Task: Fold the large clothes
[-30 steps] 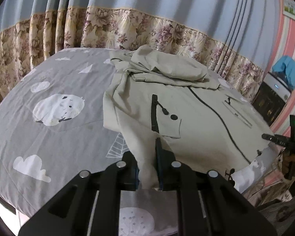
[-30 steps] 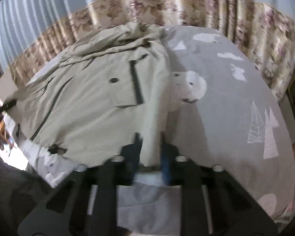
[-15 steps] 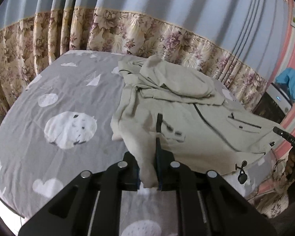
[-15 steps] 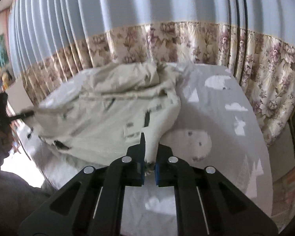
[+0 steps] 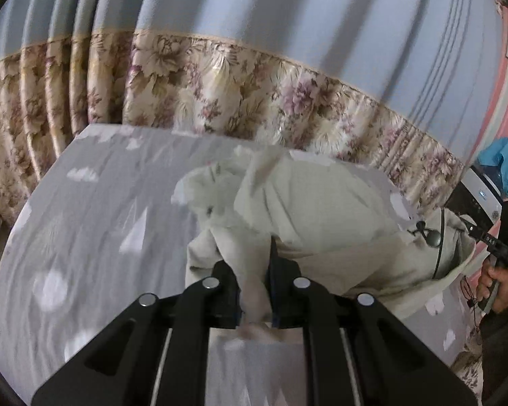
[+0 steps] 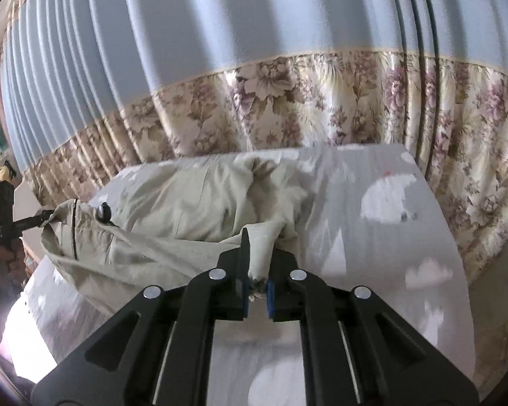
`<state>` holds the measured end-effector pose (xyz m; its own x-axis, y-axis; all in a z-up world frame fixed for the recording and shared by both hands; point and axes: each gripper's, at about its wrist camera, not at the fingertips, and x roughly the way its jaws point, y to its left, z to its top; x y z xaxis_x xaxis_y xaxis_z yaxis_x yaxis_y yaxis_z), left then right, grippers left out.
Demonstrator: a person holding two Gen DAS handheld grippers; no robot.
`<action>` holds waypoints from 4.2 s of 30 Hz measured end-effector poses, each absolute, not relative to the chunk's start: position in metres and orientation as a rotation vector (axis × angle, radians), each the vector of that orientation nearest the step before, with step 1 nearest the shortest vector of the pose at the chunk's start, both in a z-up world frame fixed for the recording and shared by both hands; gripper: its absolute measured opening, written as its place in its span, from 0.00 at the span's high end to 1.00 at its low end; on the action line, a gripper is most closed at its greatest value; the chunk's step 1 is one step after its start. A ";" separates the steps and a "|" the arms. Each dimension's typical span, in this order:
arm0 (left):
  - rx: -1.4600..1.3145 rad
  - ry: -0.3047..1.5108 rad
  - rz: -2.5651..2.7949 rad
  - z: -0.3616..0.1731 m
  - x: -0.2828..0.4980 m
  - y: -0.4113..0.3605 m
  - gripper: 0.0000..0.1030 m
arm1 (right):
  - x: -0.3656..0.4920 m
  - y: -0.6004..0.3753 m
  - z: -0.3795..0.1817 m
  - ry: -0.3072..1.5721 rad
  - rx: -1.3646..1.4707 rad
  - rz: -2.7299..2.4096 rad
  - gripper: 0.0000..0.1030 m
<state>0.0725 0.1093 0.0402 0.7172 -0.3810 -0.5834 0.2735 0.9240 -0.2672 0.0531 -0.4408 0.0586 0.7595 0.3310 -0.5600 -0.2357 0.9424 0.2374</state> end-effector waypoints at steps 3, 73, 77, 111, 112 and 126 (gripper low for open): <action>-0.167 0.691 -0.355 0.043 0.115 0.100 0.88 | 0.096 -0.438 0.072 0.627 0.151 0.310 0.93; 0.098 0.953 -0.066 -0.074 0.310 0.006 0.01 | 0.335 -0.323 -0.071 1.014 0.025 0.098 0.03; 0.093 0.911 -0.057 -0.073 0.307 0.009 0.01 | 0.335 -0.330 -0.068 0.988 0.046 0.064 0.03; 0.000 0.778 -0.085 -0.012 0.165 -0.028 0.01 | 0.149 -0.404 -0.022 0.814 -0.087 -0.088 0.03; -0.003 0.779 -0.094 -0.010 0.166 -0.034 0.01 | 0.147 -0.406 -0.024 0.816 -0.091 -0.092 0.03; 0.082 0.833 -0.134 -0.026 0.197 -0.121 0.01 | 0.116 -0.416 -0.046 0.931 -0.072 0.084 0.03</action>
<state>0.1968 -0.1213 -0.0257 0.6649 -0.0864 -0.7419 0.1508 0.9884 0.0201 0.1157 -0.4165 -0.0461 0.5946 0.0410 -0.8030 -0.1034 0.9943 -0.0258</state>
